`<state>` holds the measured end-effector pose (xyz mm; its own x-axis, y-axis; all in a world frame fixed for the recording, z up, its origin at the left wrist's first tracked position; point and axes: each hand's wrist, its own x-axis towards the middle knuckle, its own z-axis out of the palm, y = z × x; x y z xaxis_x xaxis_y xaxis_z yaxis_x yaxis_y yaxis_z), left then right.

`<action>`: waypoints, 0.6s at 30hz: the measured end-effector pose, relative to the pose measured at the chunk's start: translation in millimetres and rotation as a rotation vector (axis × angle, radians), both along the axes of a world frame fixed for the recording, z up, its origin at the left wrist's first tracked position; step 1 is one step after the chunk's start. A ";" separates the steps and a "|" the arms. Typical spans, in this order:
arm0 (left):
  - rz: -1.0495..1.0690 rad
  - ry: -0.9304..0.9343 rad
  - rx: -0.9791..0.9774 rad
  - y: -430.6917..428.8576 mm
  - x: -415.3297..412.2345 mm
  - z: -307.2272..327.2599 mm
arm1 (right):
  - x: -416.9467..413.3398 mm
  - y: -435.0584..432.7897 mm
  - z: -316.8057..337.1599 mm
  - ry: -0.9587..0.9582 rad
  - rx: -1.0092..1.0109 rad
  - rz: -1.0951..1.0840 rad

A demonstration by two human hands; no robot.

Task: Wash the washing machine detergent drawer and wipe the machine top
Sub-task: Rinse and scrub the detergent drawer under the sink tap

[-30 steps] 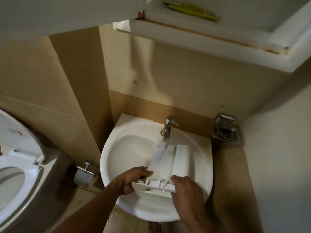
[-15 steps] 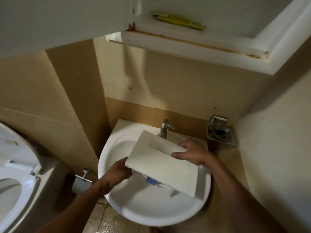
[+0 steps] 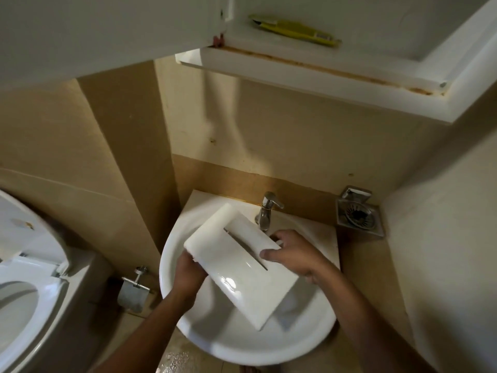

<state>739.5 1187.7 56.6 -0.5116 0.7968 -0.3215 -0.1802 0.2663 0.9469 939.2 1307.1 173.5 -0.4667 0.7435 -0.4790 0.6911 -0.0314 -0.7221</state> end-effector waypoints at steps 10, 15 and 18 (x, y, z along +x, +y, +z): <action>-0.036 -0.554 0.090 -44.7 47.4 5.7 | -50.8 -31.8 1.8 0.357 -0.403 -0.486; -0.197 -0.091 0.051 -53.4 69.8 23.6 | -94.6 -49.7 15.0 0.540 -0.437 -0.815; 0.094 0.095 0.046 -39.5 70.6 38.0 | -116.3 -66.7 20.7 0.603 -0.409 -0.887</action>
